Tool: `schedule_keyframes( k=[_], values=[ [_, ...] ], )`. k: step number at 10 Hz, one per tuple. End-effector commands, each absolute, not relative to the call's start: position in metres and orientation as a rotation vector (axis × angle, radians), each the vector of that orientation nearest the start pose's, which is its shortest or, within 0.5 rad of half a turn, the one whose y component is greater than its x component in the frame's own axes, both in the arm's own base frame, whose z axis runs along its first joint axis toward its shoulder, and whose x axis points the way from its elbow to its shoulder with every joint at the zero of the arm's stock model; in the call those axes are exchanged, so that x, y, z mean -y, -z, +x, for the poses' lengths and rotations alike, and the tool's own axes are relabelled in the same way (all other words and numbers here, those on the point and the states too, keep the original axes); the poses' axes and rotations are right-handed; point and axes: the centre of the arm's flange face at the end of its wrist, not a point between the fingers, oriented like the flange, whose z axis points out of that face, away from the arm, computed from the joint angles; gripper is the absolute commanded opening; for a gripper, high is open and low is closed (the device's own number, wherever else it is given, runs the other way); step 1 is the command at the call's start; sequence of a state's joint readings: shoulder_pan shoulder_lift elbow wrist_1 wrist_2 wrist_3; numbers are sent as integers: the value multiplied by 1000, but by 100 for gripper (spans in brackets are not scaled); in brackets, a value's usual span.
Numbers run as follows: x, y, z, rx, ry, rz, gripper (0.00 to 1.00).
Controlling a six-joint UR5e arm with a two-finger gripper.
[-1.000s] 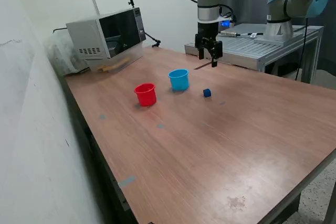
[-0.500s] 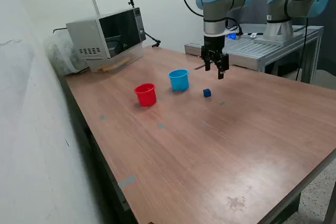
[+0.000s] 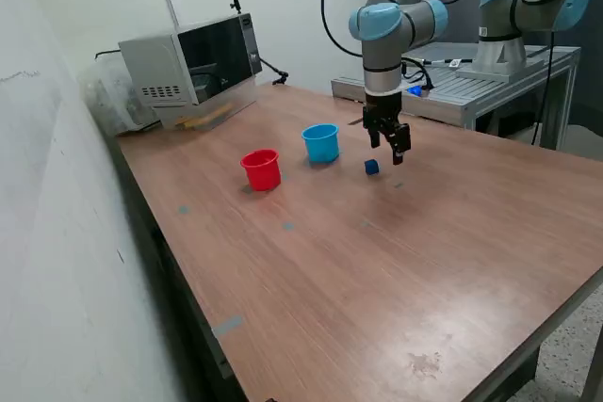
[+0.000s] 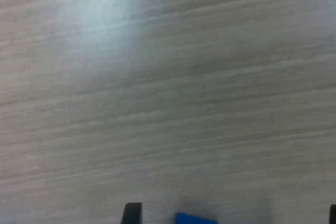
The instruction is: Place red objects in the red bin, and blue objects in the blue bin.
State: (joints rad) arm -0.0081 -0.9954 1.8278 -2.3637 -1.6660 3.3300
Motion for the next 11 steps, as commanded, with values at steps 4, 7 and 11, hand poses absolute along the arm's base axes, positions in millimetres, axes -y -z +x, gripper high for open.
schedule_keyframes(
  k=[4, 7, 11],
  values=[
    [96, -123, -617, -2404, -89, -1896, 100],
    [95, -118, -617, -2401, -81, -1891, 100],
    [95, -115, -617, -2400, -79, -1891, 100]
  ],
)
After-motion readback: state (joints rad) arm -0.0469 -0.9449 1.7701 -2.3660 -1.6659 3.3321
